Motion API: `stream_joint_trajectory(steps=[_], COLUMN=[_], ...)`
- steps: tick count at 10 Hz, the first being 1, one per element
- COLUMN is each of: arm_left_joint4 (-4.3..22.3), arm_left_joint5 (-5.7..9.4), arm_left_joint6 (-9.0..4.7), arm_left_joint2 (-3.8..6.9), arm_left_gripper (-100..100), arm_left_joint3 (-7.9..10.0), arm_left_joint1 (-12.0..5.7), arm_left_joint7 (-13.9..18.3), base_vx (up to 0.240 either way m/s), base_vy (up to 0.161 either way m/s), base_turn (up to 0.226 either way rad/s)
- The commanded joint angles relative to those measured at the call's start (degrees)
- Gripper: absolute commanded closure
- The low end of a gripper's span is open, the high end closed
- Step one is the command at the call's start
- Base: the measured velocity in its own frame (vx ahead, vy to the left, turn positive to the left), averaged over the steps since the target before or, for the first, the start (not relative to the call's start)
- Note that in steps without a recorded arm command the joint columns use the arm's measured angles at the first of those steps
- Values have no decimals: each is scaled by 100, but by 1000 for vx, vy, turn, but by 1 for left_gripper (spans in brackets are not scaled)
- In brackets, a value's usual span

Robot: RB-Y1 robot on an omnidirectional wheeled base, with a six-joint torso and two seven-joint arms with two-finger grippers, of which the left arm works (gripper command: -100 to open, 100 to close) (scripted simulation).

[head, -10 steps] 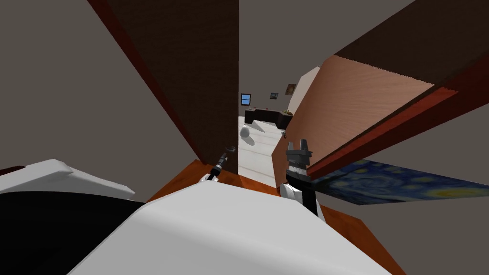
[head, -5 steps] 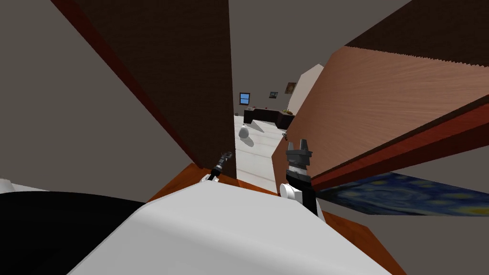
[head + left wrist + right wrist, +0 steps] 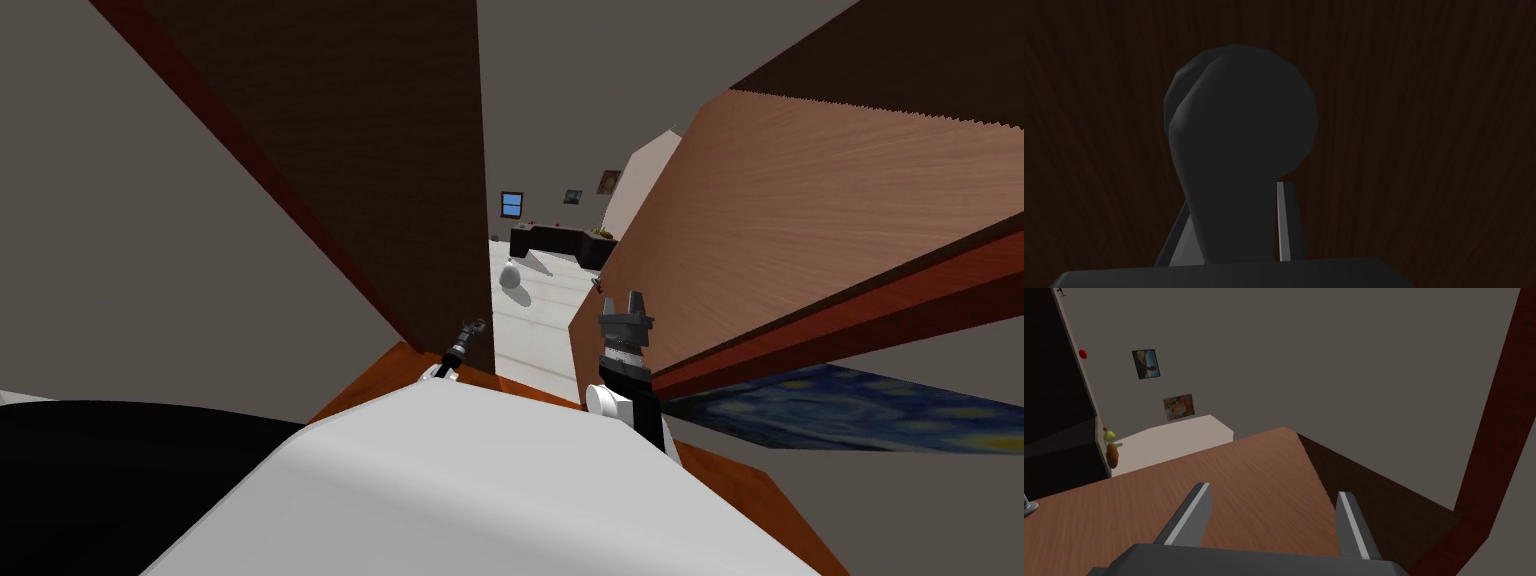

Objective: Push the door open

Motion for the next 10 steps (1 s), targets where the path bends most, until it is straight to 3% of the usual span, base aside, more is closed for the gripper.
stream_joint_trajectory(steps=[1,3,10], arm_left_joint4=[8,12,65], arm_left_joint5=[-2,46,250], arm_left_joint6=[-14,11,64], arm_left_joint2=[-7,-3,-9], arm_left_gripper=[100,100,100], arm_left_joint3=[-6,64,354], arm_left_joint1=[24,-5,-32], arm_left_joint7=[3,-38,-214], base_vx=[0,52,170], base_vy=[0,-17,-52], base_turn=[0,15,35])
